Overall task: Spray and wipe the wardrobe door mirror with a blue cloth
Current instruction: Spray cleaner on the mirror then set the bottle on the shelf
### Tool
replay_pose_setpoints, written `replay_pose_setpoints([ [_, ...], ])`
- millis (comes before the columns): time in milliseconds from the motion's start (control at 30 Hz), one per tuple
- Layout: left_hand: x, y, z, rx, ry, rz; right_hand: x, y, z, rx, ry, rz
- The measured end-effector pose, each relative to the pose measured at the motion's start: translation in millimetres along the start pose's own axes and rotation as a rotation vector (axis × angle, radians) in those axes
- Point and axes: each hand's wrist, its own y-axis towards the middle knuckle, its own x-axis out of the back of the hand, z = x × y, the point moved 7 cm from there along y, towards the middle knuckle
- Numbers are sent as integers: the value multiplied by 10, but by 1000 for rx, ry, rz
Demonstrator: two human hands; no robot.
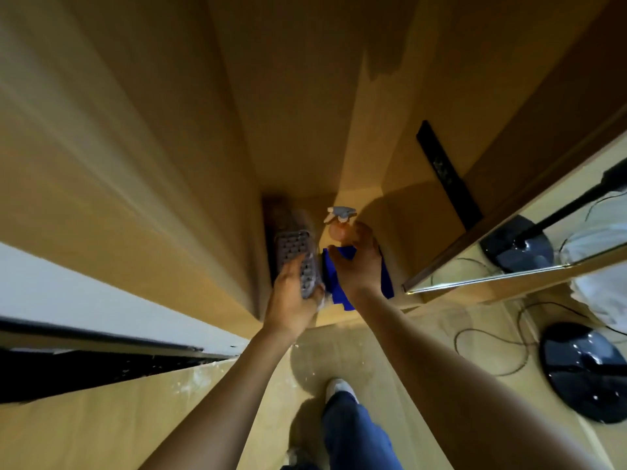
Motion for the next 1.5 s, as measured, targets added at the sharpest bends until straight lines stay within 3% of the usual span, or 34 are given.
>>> replay_pose_setpoints([
  [467,-1329,1243,1111,-173,-97,-82,-820,1233,-1400,4,272,-181],
  [667,-1793,1720,1444,-223,-101,-118,-1021,1848,-1920,34,273,-196],
  [767,-1956,1942,1529,-242,-137,-141,-1095,2101,-2102,25,298,-162],
  [1033,-2186,2518,1846,2,-330,-157,-1241,2566,-2363,47,382,34],
  [1500,-2455,2978,1988,-72,-312,-152,-1657,2922,-2333,193,345,243],
])
